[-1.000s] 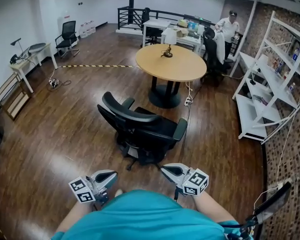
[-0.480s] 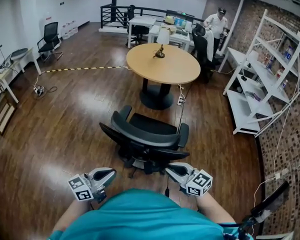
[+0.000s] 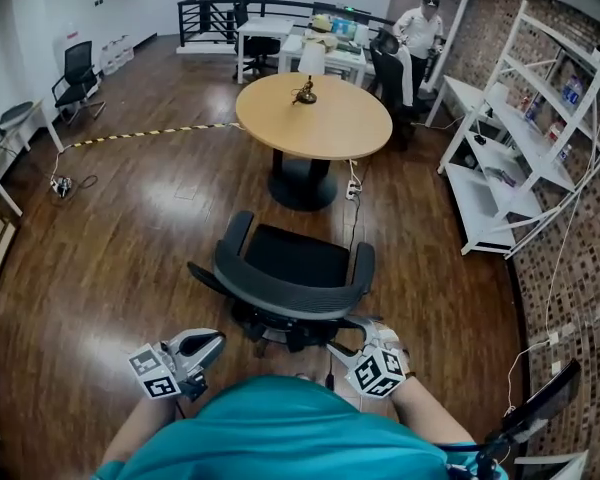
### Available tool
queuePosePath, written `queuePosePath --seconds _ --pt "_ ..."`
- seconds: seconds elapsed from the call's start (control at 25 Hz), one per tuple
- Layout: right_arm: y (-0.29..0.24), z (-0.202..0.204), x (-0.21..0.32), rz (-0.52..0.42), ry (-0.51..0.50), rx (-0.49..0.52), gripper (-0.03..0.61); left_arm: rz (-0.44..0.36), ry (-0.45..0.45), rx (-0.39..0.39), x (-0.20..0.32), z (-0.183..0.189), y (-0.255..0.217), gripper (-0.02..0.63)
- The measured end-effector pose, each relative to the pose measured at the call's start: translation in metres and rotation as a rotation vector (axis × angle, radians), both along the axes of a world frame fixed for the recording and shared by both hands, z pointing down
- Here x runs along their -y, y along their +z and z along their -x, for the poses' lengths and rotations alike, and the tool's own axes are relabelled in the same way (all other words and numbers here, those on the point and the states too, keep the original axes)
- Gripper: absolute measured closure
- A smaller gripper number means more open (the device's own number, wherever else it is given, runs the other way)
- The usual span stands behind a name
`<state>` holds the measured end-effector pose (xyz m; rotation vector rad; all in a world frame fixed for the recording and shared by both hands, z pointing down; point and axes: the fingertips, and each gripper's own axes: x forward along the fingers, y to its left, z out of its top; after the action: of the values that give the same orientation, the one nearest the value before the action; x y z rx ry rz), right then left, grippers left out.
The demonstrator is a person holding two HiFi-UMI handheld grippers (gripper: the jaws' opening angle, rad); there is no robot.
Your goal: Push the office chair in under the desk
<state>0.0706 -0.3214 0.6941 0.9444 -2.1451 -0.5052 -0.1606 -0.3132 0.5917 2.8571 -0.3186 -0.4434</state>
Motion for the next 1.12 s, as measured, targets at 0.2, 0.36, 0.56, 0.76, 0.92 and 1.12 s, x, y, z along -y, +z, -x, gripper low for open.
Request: queuePosePath --seconds 0.2,0.36,0.56,0.76,0.92,1.12 --pt "-0.004 -0.035 0.030 0.015 -0.026 -0.040 0.454 0.027 -0.089 0.018 0.024 -0.045 0.002 0.586" --pt "-0.003 -0.057 0.027 0.108 -0.082 -0.036 0.466 0.059 -0.180 0.004 0.039 -0.070 0.014 0.586" --pt "-0.001 -0.091 0.044 0.238 -0.122 -0.015 0.471 0.063 -0.226 0.008 0.059 -0.101 0.007 0.586" --pt "0.005 -0.108 0.051 0.323 -0.123 0.007 0.471 0.052 -0.251 0.012 0.057 -0.118 0.005 0.586" --pt "0.007 -0.116 0.063 0.364 -0.116 0.018 0.471 0.041 -0.272 0.014 0.053 -0.126 0.002 0.586" --pt "0.008 -0.132 0.087 0.397 -0.117 0.025 0.471 0.027 -0.301 0.023 0.053 -0.142 -0.004 0.586"
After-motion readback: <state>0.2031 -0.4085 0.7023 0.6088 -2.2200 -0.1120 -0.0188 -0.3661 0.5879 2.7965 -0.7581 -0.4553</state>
